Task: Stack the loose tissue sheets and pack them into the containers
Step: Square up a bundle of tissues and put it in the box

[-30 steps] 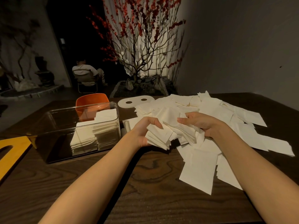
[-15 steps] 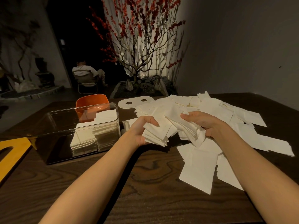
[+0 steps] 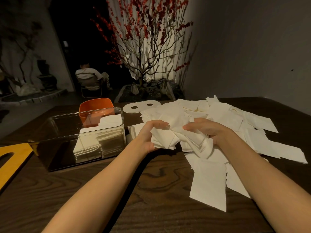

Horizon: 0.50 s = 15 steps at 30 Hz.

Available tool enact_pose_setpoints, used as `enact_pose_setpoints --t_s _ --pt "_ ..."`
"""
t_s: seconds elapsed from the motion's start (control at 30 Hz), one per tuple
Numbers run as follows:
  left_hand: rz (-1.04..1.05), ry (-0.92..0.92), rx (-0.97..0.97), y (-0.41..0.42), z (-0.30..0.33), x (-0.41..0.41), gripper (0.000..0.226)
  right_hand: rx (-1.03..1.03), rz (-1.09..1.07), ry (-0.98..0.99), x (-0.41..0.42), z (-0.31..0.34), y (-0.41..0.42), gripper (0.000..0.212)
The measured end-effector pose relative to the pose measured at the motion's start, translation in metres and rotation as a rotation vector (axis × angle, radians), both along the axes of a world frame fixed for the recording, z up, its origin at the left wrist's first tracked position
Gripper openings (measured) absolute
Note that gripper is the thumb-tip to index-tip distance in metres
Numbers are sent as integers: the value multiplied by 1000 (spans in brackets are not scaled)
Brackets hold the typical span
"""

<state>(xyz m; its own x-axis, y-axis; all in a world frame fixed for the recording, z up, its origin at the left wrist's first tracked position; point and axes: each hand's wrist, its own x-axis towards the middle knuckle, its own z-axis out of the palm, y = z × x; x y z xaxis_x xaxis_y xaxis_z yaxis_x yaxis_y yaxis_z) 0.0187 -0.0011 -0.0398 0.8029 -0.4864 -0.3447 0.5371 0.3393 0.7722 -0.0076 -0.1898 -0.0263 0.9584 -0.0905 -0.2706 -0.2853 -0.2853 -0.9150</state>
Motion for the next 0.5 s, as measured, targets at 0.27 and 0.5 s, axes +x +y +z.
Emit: enact_pose_setpoints --t_s 0.27,0.5 --pt "-54 10 -103 3 -4 6 21 134 -32 41 3 -2 3 27" --pt "57 14 -198 0 -5 4 9 214 -50 51 2 0 4 20"
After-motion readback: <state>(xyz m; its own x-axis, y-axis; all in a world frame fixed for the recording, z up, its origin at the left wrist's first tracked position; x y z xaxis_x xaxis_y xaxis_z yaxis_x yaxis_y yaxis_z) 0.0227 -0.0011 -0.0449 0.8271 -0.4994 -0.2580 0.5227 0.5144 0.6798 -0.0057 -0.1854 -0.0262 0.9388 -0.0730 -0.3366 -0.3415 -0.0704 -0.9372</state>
